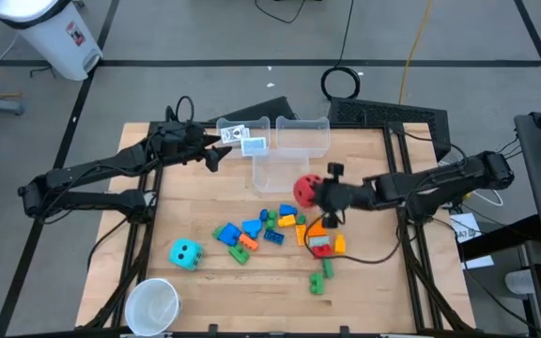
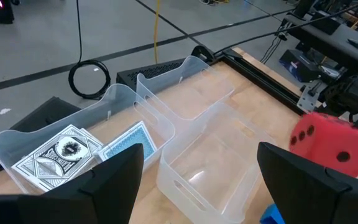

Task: Pick & Place Toys
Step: Put the red dice into the top right transparent bin

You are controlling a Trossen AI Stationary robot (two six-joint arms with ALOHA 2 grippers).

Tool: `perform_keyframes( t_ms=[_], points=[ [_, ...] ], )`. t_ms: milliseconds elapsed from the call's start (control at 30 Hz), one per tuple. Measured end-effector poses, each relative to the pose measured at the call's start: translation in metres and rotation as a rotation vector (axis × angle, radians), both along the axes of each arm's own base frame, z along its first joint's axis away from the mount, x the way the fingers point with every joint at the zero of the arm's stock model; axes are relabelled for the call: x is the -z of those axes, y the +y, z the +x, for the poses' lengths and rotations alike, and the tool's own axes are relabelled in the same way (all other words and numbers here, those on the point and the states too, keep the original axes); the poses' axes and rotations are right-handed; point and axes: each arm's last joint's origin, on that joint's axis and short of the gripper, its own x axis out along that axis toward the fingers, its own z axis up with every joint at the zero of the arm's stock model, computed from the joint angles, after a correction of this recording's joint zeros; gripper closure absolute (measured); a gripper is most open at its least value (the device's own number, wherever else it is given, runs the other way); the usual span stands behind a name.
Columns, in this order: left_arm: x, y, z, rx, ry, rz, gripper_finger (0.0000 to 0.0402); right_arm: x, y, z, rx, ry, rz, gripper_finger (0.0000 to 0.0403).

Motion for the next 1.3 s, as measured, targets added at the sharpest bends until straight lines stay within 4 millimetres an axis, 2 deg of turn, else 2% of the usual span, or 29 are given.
perform_keyframes(
  t_ms=[200, 300, 433, 567, 700, 933, 1100, 1300],
  points=[
    [0.000, 0.000, 0.000, 0.001, 0.003, 0.004, 0.0080, -0.018, -0.042, 0.012, 0.055, -0.154, -0.131, 0.0308],
    [0.000, 0.000, 0.000, 0.007, 0.011, 0.017, 0.0080, -0.020, -0.067, 0.019, 0.030, -0.208, -0.147, 0.0309],
    [0.000, 0.000, 0.000, 0.010, 0.015, 0.023, 0.0080, -0.009, -0.103, 0.031, 0.013, -0.225, -0.168, 0.0309],
    [0.000, 0.000, 0.000, 0.010, 0.015, 0.024, 0.0080, 0.012, -0.136, 0.041, 0.039, -0.175, -0.246, 0.0310],
    [0.000, 0.000, 0.000, 0.013, 0.017, 0.030, 0.0080, 0.029, -0.162, 0.047, 0.078, -0.151, -0.301, 0.0310],
    [0.000, 0.000, 0.000, 0.013, 0.016, 0.031, 0.0080, 0.060, -0.189, 0.050, 0.127, -0.066, -0.282, 0.0310],
    [0.000, 0.000, 0.000, 0.006, 0.013, 0.036, 0.0080, 0.074, -0.194, 0.052, 0.131, -0.027, -0.265, 0.0310],
    [-0.001, 0.001, 0.000, -0.007, 0.022, 0.051, 0.0080, 0.081, -0.198, 0.052, 0.094, -0.018, -0.244, 0.0301]
  ],
)
